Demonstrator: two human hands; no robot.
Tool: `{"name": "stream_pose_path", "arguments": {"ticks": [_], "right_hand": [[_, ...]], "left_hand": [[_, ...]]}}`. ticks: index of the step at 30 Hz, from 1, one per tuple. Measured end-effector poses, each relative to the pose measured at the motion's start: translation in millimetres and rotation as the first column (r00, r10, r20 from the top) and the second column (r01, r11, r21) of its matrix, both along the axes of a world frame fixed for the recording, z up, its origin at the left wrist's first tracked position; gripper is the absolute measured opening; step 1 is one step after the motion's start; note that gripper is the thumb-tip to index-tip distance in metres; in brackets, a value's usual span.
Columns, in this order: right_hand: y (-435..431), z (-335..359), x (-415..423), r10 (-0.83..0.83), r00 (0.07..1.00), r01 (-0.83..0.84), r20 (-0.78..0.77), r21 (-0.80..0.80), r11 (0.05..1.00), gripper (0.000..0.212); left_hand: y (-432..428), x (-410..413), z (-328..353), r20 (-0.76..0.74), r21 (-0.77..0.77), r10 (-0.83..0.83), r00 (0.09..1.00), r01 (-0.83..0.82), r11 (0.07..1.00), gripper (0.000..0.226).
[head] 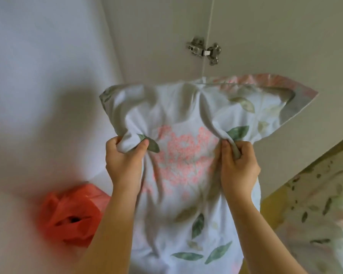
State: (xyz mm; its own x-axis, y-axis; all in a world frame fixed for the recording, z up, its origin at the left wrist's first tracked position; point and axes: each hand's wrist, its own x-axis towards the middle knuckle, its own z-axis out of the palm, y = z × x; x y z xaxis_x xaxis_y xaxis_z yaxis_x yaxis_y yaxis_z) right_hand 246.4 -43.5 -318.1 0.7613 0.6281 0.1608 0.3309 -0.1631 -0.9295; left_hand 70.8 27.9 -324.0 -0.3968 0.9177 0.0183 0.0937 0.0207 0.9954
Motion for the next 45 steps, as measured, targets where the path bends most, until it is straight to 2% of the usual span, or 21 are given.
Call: {"name": "stream_pose_path", "arguments": {"ticks": [5,10,18,28,36,40,45], "right_hand": [[-50,-21,41,-0.169,0.986,0.167,-0.013,-0.070,0.983,0.021],[-113,-42,87,-0.352,0.935,0.345,-0.046,-0.123,0.931,0.022],[-220,-58,151,-0.547,0.835,0.526,-0.054,-0.209,0.824,0.025],[-337,-51,210,-0.758,0.653,0.733,-0.015,-0.242,0.636,0.027],[-361,-49,252,-0.859,0.512,0.830,0.000,-0.256,0.495,0.032],[-342,-49,286,-0.899,0.438,0.870,0.002,-0.253,0.423,0.036],[-301,-49,339,-0.940,0.340,0.910,0.006,-0.253,0.328,0.028]], "left_hand": [[-22,57,-19,-0.032,-0.104,-0.197,0.980,0.193,0.976,0.041],[-60,122,-36,-0.016,-0.174,-0.383,0.923,0.375,0.911,0.040],[-145,215,-54,0.013,-0.270,-0.544,0.839,0.527,0.806,0.036],[-236,319,-50,0.044,-0.254,-0.774,0.632,0.756,0.603,0.038],[-247,396,-54,0.080,-0.255,-0.883,0.463,0.865,0.431,0.045],[-225,446,-54,0.094,-0.247,-0.917,0.389,0.901,0.357,0.042],[-185,517,-48,0.133,-0.240,-0.948,0.289,0.938,0.252,0.040]]}}
